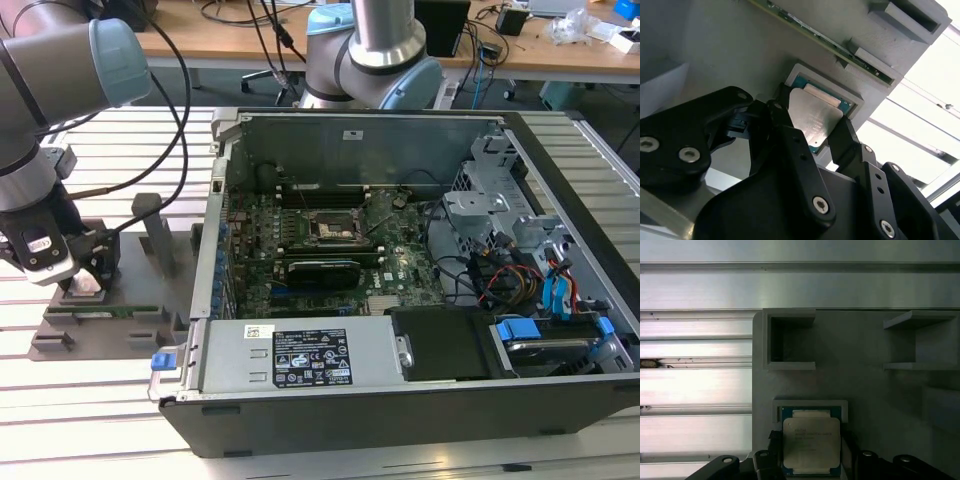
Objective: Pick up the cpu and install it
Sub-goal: 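Pick up the cpu and move it towards the insertion slot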
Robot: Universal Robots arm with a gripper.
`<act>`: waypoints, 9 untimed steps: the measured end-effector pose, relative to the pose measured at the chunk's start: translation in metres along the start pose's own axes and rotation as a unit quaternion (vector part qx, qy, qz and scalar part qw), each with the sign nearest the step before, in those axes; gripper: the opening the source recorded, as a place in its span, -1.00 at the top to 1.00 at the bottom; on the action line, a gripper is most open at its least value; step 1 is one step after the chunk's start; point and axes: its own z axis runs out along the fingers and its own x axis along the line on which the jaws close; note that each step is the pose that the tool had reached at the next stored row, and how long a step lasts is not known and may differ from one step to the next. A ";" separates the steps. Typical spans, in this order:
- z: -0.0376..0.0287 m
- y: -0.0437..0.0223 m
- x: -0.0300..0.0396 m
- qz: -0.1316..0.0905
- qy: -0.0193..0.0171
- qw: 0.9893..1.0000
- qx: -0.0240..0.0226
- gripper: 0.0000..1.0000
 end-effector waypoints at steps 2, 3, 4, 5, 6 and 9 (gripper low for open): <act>0.0000 0.0000 0.0000 0.000 0.000 1.000 0.000 -0.09; 0.0000 0.0000 0.0000 0.000 0.000 1.000 0.000 -0.09; 0.0000 0.0000 0.0000 0.000 0.000 1.000 0.001 -0.09; 0.0000 0.0000 0.0000 0.000 0.000 1.000 0.001 -0.09; 0.0000 0.0000 0.0000 0.000 0.000 1.000 0.001 -0.09; 0.0000 0.0000 0.0000 0.000 0.000 1.000 0.001 -0.09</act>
